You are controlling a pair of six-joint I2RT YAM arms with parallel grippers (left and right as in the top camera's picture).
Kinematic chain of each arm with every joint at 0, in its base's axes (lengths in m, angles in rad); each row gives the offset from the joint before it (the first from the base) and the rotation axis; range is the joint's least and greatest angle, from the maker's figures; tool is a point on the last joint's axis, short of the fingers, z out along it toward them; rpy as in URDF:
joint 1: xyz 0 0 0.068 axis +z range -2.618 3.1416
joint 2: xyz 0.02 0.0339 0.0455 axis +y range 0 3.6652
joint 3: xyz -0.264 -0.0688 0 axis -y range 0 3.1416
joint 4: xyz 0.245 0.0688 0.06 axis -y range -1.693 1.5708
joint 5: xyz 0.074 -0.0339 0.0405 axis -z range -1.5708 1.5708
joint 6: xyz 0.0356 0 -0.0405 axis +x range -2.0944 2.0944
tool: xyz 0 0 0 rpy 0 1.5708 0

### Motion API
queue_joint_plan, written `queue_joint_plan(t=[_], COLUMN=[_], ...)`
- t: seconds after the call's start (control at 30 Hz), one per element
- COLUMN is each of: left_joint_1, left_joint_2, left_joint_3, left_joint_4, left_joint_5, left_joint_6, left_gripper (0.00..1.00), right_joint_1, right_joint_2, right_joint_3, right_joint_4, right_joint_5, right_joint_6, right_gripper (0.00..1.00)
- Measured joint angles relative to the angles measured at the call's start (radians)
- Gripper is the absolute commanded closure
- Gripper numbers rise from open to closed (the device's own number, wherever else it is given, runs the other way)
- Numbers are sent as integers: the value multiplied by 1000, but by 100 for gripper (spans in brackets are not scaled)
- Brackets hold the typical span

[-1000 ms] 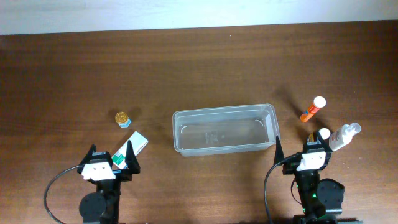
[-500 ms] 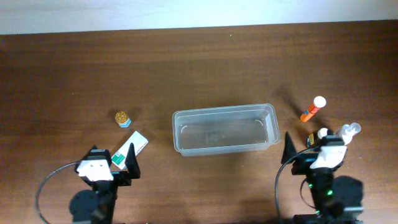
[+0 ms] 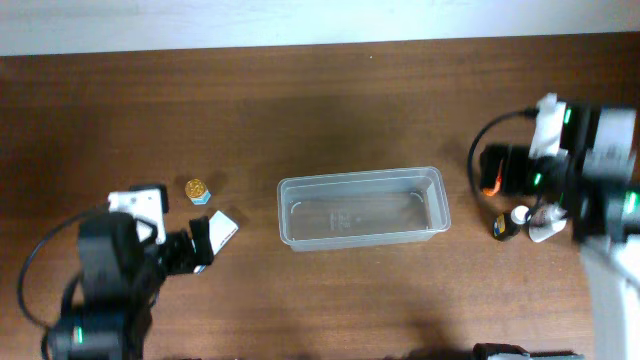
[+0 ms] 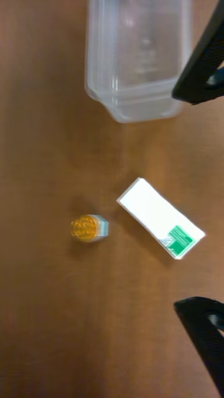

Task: Pack container
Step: 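Reach the right gripper to the orange tube and grasp it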

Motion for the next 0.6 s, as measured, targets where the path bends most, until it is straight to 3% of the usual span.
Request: queue_joint_plan(t=[0.17,0.37,0.6], left_joint_1=[0,0,0], left_joint_2=[213,330,348], left_joint_3=[105,119,119], left_joint_4=[-71,-74,-74], left_joint_5=[0,1,1], left_joint_6=[0,0,0], left_gripper=[1,0,0], right_joint_1=[-101,-167,-173], right_joint_2=[232,395,585], right_joint_3=[211,224,224], right_joint_4=[-112,-126,-116], right_joint_5=[-21,-35,-38], right_joint_6=[0,-1,0], right_gripper=[2,2,1])
